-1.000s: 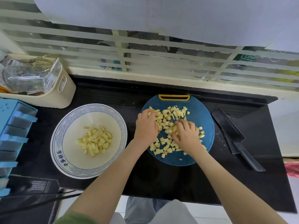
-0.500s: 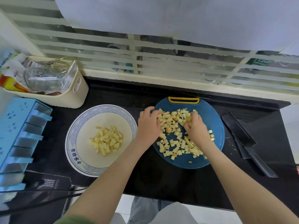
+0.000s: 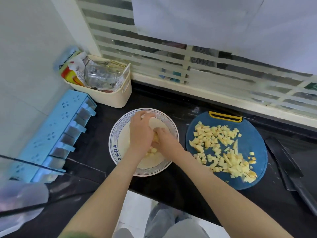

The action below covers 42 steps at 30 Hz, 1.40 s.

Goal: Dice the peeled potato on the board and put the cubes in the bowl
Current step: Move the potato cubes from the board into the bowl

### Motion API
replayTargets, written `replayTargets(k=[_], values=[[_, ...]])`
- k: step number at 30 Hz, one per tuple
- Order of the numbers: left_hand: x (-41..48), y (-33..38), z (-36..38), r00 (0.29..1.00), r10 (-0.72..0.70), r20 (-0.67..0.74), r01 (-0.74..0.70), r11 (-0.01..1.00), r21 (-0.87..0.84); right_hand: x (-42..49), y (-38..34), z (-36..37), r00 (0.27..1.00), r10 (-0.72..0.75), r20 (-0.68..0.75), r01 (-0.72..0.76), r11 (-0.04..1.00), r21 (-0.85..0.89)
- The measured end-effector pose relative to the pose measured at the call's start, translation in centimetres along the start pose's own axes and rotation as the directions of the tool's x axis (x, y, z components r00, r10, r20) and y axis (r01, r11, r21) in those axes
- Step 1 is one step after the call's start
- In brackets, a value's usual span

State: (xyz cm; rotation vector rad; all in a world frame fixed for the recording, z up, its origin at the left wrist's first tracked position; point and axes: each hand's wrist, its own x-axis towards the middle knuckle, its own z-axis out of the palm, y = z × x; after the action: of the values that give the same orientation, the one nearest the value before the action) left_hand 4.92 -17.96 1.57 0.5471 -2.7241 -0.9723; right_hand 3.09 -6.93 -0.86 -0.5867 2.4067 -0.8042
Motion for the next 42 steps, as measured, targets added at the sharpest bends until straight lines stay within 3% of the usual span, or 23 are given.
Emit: replayTargets(k=[3, 6, 8, 10, 12, 14, 16, 20, 24, 30, 35, 38, 42], values=[[-0.4, -1.9, -1.0, 0.998, -0.010, 0.055, 0.008, 0.999, 0.035, 0.2, -0.1, 0.5, 0.999, -0.041, 0.005, 0.041, 0.975, -0.217], [-0.8, -2.5, -0.4, 0.996, 0.025, 0.088, -0.029, 0.999, 0.045, -0.1, 0.9, -1.3, 0.989, -0.097, -0.112, 0.069, 0.971, -0.229], [-1.0, -2.1, 0.4, 0.995, 0.043, 0.094, -0.045, 0.999, 0.015, -0.5, 3.1, -2.9, 0.934, -0.021, -0.356, -0.035, 0.988, -0.149], [-1.3, -1.2, 1.2, 0.992, 0.079, 0.102, -0.080, 0.997, -0.002, -1.4, 6.7, -4.5, 0.851, 0.206, -0.482, -0.263, 0.963, -0.053], [-1.6, -0.3, 2.1, 0.985, 0.124, 0.120, -0.125, 0.992, -0.002, -2.6, 10.7, -5.4, 0.832, 0.445, -0.332, -0.499, 0.862, -0.095], [-1.9, 0.3, 2.9, 0.978, 0.157, 0.139, -0.160, 0.987, 0.009, -3.5, 13.4, -5.6, 0.821, 0.554, -0.139, -0.571, 0.799, -0.187], [-2.2, 0.6, 3.7, 0.972, 0.179, 0.155, -0.183, 0.983, 0.015, -3.7, 14.6, -5.5, 0.834, 0.544, -0.088, -0.550, 0.809, -0.210], [-2.6, 1.1, 4.8, 0.964, 0.169, 0.206, -0.179, 0.983, 0.031, -4.0, 14.4, -4.6, 0.868, 0.438, -0.235, -0.488, 0.839, -0.240], [-2.8, 1.2, 5.3, 0.964, 0.167, 0.208, -0.183, 0.981, 0.059, -4.4, 14.3, -3.6, 0.847, 0.395, -0.355, -0.479, 0.857, -0.190], [-2.9, 1.0, 4.9, 0.966, 0.165, 0.197, -0.176, 0.983, 0.042, -4.0, 14.5, -4.0, 0.868, 0.369, -0.333, -0.418, 0.904, -0.087], [-3.0, -0.3, 4.2, 0.966, 0.155, 0.207, -0.173, 0.983, 0.068, -3.5, 14.7, -4.6, 0.834, 0.409, -0.371, -0.463, 0.884, -0.067], [-2.6, -1.4, 3.2, 0.974, 0.140, 0.176, -0.154, 0.986, 0.070, -3.2, 14.2, -4.9, 0.785, 0.432, -0.443, -0.469, 0.883, 0.028], [-2.0, -4.0, 1.0, 0.995, 0.066, 0.081, -0.076, 0.989, 0.130, -2.0, 9.9, -5.0, 0.797, 0.292, -0.528, -0.285, 0.954, 0.097]])
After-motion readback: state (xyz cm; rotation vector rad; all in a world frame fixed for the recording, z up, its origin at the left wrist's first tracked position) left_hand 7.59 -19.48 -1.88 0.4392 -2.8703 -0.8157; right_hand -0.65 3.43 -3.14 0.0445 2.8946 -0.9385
